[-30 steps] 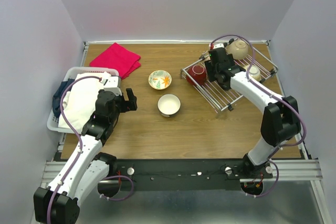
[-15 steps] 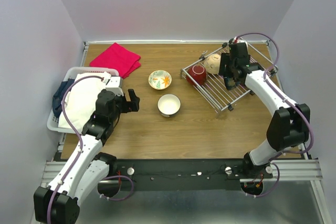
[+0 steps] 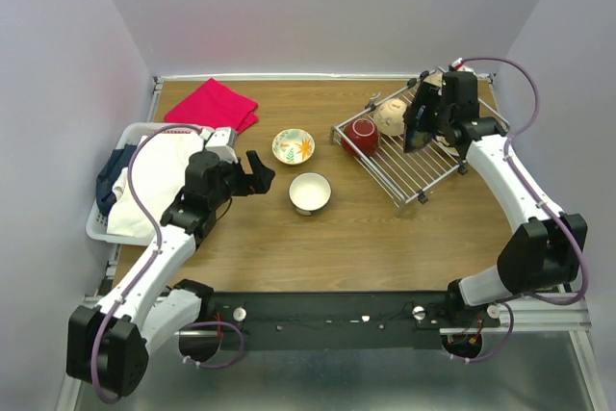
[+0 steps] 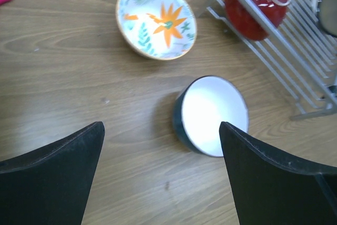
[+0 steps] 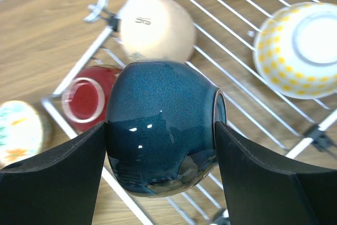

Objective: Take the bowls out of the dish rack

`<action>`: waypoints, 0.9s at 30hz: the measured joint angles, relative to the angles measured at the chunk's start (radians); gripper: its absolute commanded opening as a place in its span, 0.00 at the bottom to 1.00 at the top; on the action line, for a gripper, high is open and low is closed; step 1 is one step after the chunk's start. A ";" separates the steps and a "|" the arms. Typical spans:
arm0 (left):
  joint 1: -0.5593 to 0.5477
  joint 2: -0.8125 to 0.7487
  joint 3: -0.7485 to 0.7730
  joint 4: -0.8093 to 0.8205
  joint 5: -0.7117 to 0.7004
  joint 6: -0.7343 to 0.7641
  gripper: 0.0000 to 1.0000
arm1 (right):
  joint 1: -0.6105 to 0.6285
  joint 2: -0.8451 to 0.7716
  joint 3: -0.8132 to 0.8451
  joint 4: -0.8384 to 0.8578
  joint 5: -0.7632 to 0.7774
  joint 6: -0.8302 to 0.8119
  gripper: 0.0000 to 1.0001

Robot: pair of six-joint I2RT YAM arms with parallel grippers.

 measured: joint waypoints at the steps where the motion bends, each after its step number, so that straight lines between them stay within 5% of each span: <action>1: -0.008 0.027 0.015 0.025 0.015 -0.023 0.99 | 0.000 -0.013 0.000 0.012 -0.024 0.019 0.18; 27: -0.297 0.626 0.452 0.387 0.127 -0.377 0.98 | 0.000 -0.232 -0.191 0.287 -0.502 0.338 0.18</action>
